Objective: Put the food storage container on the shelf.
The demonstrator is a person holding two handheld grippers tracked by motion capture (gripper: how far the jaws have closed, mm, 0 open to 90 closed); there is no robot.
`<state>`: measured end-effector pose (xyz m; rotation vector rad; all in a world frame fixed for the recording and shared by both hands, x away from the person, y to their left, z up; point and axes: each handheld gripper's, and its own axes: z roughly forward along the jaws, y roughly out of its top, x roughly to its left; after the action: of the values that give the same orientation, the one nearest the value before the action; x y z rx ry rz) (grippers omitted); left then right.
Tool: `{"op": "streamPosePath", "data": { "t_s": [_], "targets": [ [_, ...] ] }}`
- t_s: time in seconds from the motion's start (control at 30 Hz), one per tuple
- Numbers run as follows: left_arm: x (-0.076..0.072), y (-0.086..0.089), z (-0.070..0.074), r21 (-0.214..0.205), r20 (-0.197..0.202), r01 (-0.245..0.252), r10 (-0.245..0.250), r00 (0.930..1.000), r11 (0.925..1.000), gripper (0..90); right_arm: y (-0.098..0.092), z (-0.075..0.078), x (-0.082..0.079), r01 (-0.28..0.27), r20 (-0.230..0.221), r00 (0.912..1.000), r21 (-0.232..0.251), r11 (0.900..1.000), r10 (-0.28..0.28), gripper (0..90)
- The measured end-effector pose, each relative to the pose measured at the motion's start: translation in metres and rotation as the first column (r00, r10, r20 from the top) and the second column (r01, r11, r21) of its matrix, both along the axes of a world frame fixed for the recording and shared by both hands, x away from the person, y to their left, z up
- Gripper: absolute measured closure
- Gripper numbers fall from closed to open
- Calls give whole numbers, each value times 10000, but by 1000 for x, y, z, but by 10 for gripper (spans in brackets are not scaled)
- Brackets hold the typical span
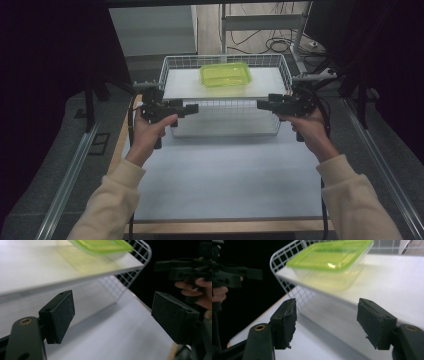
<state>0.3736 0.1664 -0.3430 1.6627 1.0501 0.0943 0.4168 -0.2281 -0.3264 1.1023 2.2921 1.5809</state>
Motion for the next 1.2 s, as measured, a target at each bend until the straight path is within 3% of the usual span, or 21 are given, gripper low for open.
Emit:
{"op": "streamPosePath", "data": {
  "t_s": [0.03, 0.07, 0.1, 0.2, 0.37, 0.43, 0.47, 0.53, 0.63, 0.7, 0.73, 0.83, 0.87, 0.93, 1.2],
  "targets": [
    [-12, -1, -8, -78, 77, 108, -107, 9999, 9999, 189, -1, -5, -8, -159, 48, 9999, 21, 9999, 158, 299],
    [-12, -1, -8, -78, 77, 108, -107, 9999, 9999, 189, -1, -5, -8, -159, 48, 9999, 21, 9999, 158, 299],
    [-22, -1, -15, -184, 112, 174, -172, 9998, 9997, 189, -2, -9, -13, -240, 80, 9997, -25, 9997, 240, 291],
    [-40, -4, -36, -246, -159, 510, -514, 9986, 9984, 188, -4, -31, -39, -505, 355, 9980, -397, 9979, 519, 271],
    [-67, -6, -71, 250, -126, 385, -382, 9992, 9989, 193, -5, -65, -70, -801, 369, 9959, -635, 9948, 825, 260],
    [-71, -6, -75, 264, -110, 352, -350, 9993, 9990, 194, -6, -77, -80, -854, 365, 9954, -711, 9938, 881, 257],
    [-81, -7, -88, 483, -60, 350, -347, 9994, 9982, 195, -8, -86, -86, -871, 278, 9956, -780, 9931, 895, 255],
    [-86, -8, -94, 576, -82, 359, -355, 9993, 9977, 195, -9, -90, -90, -910, 223, 9954, -785, 9927, 930, 255],
    [-99, -10, -117, 960, -347, 481, -450, 9984, 9942, 196, -13, -113, -105, -962, 60, 9952, -1028, 9900, 973, 254],
    [-102, -11, -122, 991, -417, 517, -477, 9980, 9937, 196, -14, -117, -107, -993, 11, 9950, -1031, 9897, 1000, 254],
    [-106, -11, -132, 1140, -539, 503, -444, 9976, 9922, 197, -16, -131, -112, -1018, -174, 9948, -1012, 9896, 1005, 254],
    [-106, -13, -142, 1315, -717, 530, -438, 9965, 9899, 198, -16, -151, -115, -991, -502, 9943, -1182, 9880, 937, 254],
    [-107, -13, -145, 1341, -799, 535, -431, 9959, 9895, 198, -16, -151, -115, -991, -502, 9943, -1182, 9880, 937, 254],
    [-108, -15, -153, 1489, -905, 586, -454, 9949, 9871, 199, -15, -163, -115, -1016, -616, 9938, -1604, 9818, 928, 251],
    [-110, -15, -160, 1713, -893, 497, -348, 9954, 9840, 199, -15, -172, -119, -817, -394, 9963, -1675, 9825, 762, 251]
  ]
}}
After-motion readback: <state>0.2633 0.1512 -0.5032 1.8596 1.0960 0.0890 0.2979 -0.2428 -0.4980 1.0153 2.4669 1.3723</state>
